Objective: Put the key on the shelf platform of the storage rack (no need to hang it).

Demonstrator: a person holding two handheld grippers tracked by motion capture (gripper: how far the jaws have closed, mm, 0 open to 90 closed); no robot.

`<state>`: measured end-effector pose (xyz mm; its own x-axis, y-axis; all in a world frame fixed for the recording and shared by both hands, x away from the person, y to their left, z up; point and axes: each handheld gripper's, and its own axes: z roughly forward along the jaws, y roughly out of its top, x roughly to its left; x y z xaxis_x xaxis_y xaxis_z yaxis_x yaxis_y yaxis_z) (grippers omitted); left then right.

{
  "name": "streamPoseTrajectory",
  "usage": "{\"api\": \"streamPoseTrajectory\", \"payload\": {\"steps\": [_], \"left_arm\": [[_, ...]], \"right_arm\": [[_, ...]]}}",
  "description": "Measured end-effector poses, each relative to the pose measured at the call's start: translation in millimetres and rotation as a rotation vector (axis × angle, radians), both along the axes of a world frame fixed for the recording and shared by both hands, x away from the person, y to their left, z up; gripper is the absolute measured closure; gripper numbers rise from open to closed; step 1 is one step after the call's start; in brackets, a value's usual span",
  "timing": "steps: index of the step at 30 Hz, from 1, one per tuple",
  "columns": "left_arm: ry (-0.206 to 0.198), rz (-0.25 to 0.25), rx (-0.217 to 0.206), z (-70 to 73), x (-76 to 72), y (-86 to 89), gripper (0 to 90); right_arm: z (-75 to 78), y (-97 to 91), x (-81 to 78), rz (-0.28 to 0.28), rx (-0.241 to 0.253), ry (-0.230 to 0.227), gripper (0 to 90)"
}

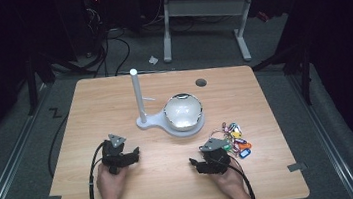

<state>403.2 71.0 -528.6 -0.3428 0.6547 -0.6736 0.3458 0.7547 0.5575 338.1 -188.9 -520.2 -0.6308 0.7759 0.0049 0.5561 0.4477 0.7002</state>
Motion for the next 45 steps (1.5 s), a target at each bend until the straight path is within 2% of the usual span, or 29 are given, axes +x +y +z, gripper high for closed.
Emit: {"api": "streamPoseTrajectory", "payload": {"steps": [27,45], "left_arm": [[0.001,0.001,-0.001,0.1,0.0,0.0,22.2],[0.001,0.000,-0.002,0.2,0.0,0.1,22.1]], "right_arm": [[0.0,0.2,-0.3,-0.007,0.000,-0.001,39.3],[6.4,-3.7,-3.3,-0.043,-0.019,0.004,48.1]]}}
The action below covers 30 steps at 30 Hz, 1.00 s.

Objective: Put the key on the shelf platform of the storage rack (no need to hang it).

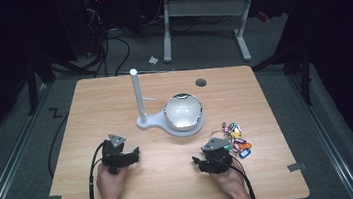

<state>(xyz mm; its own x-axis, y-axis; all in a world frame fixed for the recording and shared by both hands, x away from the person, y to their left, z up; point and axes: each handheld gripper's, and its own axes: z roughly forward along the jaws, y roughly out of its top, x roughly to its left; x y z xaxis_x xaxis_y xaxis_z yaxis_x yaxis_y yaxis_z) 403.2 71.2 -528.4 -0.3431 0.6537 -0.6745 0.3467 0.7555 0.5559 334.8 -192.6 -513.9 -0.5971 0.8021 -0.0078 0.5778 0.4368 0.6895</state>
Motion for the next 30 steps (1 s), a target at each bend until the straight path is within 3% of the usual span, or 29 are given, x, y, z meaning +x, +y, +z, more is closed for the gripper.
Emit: {"api": "streamPoseTrajectory", "payload": {"steps": [14,30], "left_arm": [[0.000,0.000,0.000,0.0,-0.1,0.0,22.1],[0.000,0.001,-0.001,0.0,0.0,-0.1,22.1]], "right_arm": [[11.5,-13.4,-1.6,-0.035,0.025,-0.020,48.6],[21.7,-33.9,-5.9,-0.073,0.013,-0.059,49.2]]}}
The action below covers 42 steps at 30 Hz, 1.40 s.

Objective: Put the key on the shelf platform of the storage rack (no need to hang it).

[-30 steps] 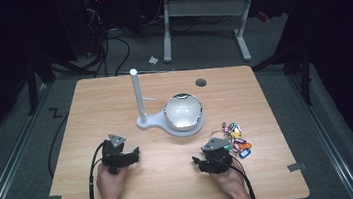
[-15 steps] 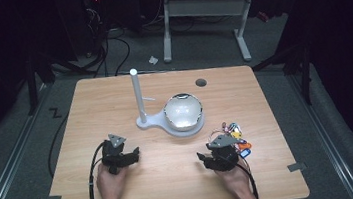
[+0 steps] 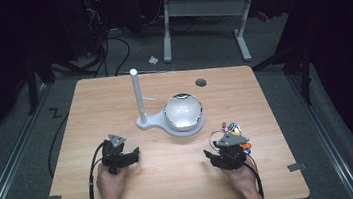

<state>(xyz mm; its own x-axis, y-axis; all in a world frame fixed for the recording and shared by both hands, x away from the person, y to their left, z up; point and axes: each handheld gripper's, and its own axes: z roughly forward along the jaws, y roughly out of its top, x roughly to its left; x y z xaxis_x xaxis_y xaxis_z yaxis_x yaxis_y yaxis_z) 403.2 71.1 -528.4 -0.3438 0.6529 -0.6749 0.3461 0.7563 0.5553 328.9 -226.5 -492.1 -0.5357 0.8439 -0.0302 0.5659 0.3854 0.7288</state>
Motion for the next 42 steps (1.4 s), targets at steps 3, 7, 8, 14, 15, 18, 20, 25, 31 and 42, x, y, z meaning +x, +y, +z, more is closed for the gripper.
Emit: {"api": "streamPoseTrajectory", "payload": {"steps": [3,7,8,14,15,18,20,25,31,42], "left_arm": [[0.000,-0.001,0.001,0.0,0.0,0.1,22.1],[0.000,0.000,0.000,0.0,0.0,0.0,22.1],[0.000,0.000,0.000,0.0,0.0,0.0,22.1],[0.000,0.000,0.001,-0.1,0.1,0.0,22.2],[0.000,-0.001,0.001,-0.1,0.1,0.0,22.1],[0.000,0.001,0.000,0.0,0.1,0.0,22.1],[0.000,-0.001,0.001,-0.1,0.1,0.0,22.1],[0.000,0.000,0.000,0.0,0.1,0.0,22.1],[-0.001,-0.001,0.001,-0.1,0.1,0.1,22.2],[0.000,0.000,0.001,-0.1,0.1,0.0,22.2]], "right_arm": [[3.0,-6.6,-1.4,-0.014,0.002,-0.017,49.2],[4.6,-17.6,-1.7,-0.046,0.012,-0.019,49.2],[4.6,-17.6,-1.7,-0.046,0.012,-0.019,49.2],[7.1,-27.1,-3.8,-0.070,0.010,-0.024,49.2],[7.7,-29.7,-4.0,-0.076,0.010,-0.026,49.1],[9.2,-36.5,-4.0,-0.092,0.013,-0.031,49.1],[10.5,-40.8,-4.7,-0.105,0.014,-0.032,49.0],[12.1,-53.0,-6.3,-0.138,0.014,-0.031,48.8],[12.7,-66.0,-6.6,-0.174,0.023,-0.028,48.4],[6.7,-84.8,-7.4,-0.215,0.034,0.001,46.7]]}}
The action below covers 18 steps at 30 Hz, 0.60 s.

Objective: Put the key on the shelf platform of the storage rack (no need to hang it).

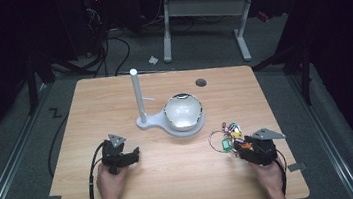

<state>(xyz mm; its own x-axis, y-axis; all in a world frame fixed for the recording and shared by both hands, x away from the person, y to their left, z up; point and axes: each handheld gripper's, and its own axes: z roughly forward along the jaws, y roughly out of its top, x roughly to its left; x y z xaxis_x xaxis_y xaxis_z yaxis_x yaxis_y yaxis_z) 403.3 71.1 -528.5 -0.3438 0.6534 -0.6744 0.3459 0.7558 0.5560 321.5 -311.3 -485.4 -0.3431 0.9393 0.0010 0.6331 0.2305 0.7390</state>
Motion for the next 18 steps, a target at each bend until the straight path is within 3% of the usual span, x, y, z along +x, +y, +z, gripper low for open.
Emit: {"api": "streamPoseTrajectory", "payload": {"steps": [8,18], "left_arm": [[0.000,0.001,-0.001,0.0,0.1,-0.1,22.2],[0.000,0.000,0.000,0.0,0.1,0.0,22.2]], "right_arm": [[-7.0,-6.5,5.3,-0.024,0.017,0.031,45.3],[-18.4,-2.9,13.4,-0.004,0.003,0.076,43.3]]}}
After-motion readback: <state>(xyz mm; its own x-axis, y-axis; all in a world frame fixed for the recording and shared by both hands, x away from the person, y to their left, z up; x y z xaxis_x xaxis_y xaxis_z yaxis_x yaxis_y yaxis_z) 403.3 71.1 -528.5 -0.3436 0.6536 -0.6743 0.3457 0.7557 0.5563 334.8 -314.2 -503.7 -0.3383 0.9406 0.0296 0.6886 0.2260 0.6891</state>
